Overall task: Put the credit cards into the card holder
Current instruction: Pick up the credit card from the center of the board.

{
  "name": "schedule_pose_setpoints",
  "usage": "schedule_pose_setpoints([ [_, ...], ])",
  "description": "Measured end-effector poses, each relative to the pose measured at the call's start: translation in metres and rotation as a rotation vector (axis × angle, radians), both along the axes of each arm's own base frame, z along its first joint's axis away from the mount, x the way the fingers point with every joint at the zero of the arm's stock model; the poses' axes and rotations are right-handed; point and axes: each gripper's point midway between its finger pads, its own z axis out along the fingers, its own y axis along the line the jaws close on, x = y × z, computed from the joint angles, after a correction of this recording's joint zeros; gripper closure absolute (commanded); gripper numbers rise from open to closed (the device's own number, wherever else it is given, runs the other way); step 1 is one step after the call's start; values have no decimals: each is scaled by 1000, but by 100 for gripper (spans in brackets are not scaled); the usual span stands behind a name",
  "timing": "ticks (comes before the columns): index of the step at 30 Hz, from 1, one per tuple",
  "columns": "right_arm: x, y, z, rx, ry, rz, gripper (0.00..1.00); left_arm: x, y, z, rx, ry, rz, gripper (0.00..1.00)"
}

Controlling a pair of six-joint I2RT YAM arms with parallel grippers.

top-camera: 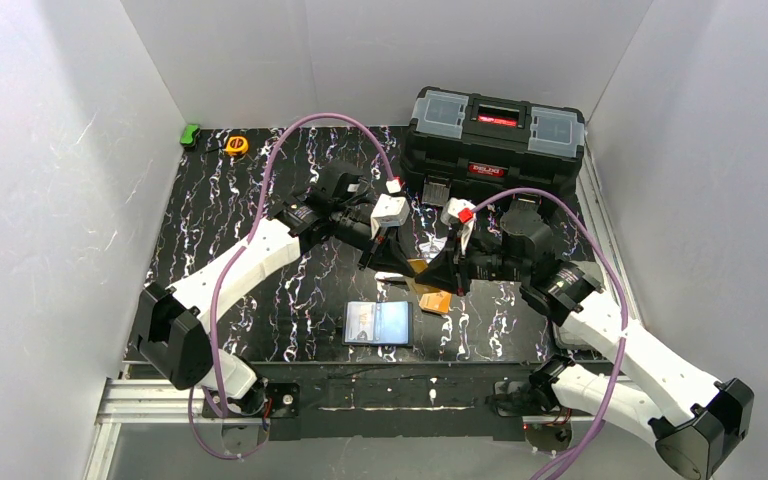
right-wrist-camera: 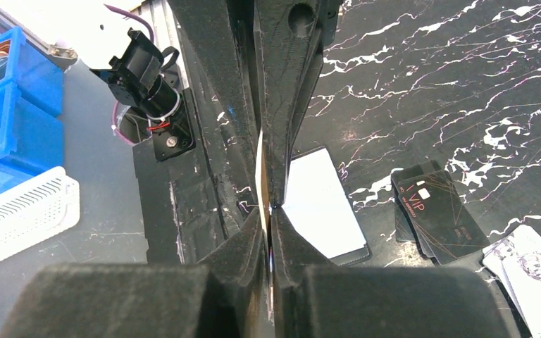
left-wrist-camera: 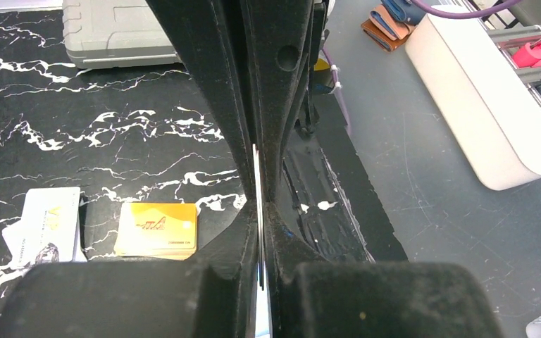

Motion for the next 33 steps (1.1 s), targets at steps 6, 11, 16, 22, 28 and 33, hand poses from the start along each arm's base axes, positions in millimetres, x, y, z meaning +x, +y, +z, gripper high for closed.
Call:
schedule_pose_setpoints([
  [6, 0, 0, -2, -7, 4, -9, 72, -1, 0, 2, 0, 3, -3, 100],
  [11, 0, -4, 3, 4, -14, -33, 71, -3, 2, 9, -11, -6, -7, 100],
  [16, -5, -11, 6, 23, -25, -63, 67, -6, 3, 16, -23, -17, -10, 100],
  [22, -1, -17, 15, 44, -56, -107, 58, -7, 3, 19, -31, -21, -17, 100],
  [28, 5, -14, 29, 59, -85, -119, 61, -6, 4, 17, -28, -39, -17, 100],
  [33, 8, -6, 52, 95, -110, -93, 78, -3, 4, 13, -20, -64, -7, 100],
])
